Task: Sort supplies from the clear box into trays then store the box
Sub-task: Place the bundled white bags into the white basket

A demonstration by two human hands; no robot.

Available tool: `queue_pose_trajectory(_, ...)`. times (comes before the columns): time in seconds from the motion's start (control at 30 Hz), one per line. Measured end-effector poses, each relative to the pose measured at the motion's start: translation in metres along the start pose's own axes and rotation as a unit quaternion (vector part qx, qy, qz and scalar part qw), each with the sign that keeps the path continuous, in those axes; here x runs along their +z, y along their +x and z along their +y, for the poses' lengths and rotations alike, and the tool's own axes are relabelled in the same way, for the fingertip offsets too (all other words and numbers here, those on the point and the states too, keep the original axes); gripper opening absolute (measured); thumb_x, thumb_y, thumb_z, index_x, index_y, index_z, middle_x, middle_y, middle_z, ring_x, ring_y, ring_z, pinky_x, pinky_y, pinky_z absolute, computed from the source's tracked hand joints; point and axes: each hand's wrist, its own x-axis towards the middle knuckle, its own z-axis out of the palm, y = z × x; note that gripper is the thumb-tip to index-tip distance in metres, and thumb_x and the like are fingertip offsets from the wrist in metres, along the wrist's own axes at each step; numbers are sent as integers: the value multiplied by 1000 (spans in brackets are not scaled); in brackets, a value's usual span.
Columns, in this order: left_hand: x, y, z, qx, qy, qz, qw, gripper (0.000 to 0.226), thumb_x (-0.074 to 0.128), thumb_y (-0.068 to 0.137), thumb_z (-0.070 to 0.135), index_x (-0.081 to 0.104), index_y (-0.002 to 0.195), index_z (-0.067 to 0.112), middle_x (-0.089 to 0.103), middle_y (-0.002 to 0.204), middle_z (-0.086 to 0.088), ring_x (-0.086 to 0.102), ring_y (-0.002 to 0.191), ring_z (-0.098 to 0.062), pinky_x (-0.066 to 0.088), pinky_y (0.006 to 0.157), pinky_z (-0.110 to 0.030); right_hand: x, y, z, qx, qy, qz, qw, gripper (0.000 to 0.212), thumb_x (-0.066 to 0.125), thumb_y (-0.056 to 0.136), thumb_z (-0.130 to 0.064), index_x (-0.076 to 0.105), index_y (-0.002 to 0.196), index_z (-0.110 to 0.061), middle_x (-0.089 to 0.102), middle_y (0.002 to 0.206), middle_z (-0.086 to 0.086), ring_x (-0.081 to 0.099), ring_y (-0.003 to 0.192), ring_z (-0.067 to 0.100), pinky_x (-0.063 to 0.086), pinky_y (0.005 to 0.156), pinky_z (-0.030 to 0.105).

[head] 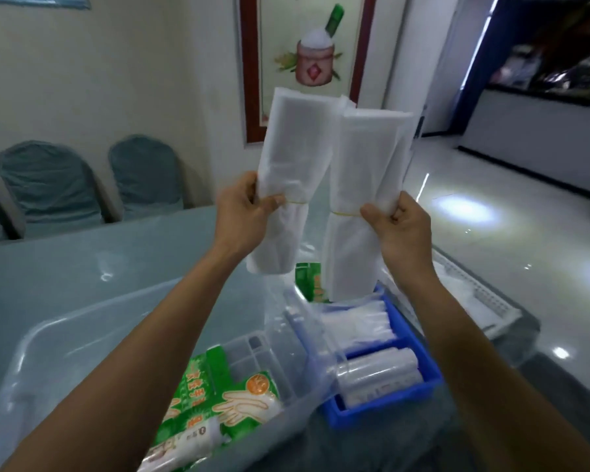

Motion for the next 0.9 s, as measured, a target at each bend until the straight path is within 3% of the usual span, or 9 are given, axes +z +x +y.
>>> queue_pose_trajectory(0.07, 41, 2, 20, 16, -4, -10, 1000, 31, 77, 72, 30, 67, 93, 10, 72, 86, -15, 66, 73, -30, 56, 69, -53, -46, 8, -1, -7, -3, 12, 1000, 45, 77, 83, -23, 51, 96, 11, 61, 95, 37, 57, 75, 20, 52, 66, 46)
queue_pose_trajectory(0.13, 85, -1, 40, 25, -10, -21, 999, 28, 78, 73, 27, 65, 87, 6, 70, 82, -19, 57, 65, -19, 55, 64, -48, -93, 14, 1, -4, -18, 27, 999, 51, 77, 81, -30, 52, 102, 9, 60, 100, 36, 58, 75, 22, 53, 68, 49)
queue_pose_trajectory(0.27, 174, -23, 77, 34, -30, -49, 998, 16, 80, 76, 15, 67, 84, 12, 70, 75, -8, 53, 61, -10, 48, 56, -24, -184, 20, 17, 22, -49, 71, 996, 29, 75, 86, -21, 61, 103, -1, 72, 95, 14, 69, 84, 29, 57, 78, 48)
queue_pose_trajectory(0.4, 255, -50, 84, 3, -56, -90, 994, 18, 80, 75, 13, 73, 91, 17, 75, 80, -4, 62, 68, -16, 57, 65, -38, -261, 25, 47, 39, -81, 82, 993, 13, 74, 86, -21, 64, 92, -15, 73, 89, 1, 70, 78, 18, 58, 70, 39)
queue_pose_trajectory(0.5, 311, -69, 78, -24, -57, -118, 991, 17, 78, 73, 14, 73, 89, 15, 76, 81, -8, 61, 67, -15, 58, 67, -48, -309, 23, 73, 60, -114, 87, 988, 19, 75, 85, -23, 62, 90, -10, 70, 90, 13, 67, 77, 29, 53, 64, 43)
queue_pose_trajectory(0.6, 356, -88, 68, -68, -64, -145, 985, 17, 79, 74, 10, 73, 90, 15, 76, 81, -3, 63, 67, -12, 58, 69, -45, -344, 17, 98, 86, -128, 82, 985, 25, 75, 86, -24, 61, 92, -4, 67, 92, 20, 62, 72, 28, 52, 62, 43)
queue_pose_trajectory(0.67, 381, -99, 61, -95, -65, -165, 979, 21, 79, 76, 10, 73, 95, 15, 77, 85, -1, 68, 71, -15, 60, 73, -44, -362, 15, 113, 110, -123, 84, 983, 18, 74, 87, -20, 62, 89, -7, 68, 87, 15, 61, 68, 18, 50, 60, 34)
queue_pose_trajectory(0.77, 412, -111, 47, -138, -70, -179, 972, 24, 79, 77, 7, 73, 101, 10, 76, 88, -3, 68, 74, -16, 58, 73, -39, -382, 16, 133, 145, -118, 87, 979, 22, 73, 88, -16, 57, 77, -27, 66, 69, -16, 59, 60, -4, 44, 55, 14)
queue_pose_trajectory(0.9, 443, -116, 13, -192, -58, -170, 965, 22, 82, 75, 14, 73, 96, 13, 77, 88, 0, 72, 80, -20, 60, 76, -42, -398, 27, 168, 166, -142, 80, 973, 21, 75, 87, -23, 57, 76, -26, 65, 72, -14, 63, 63, 7, 48, 56, 23)
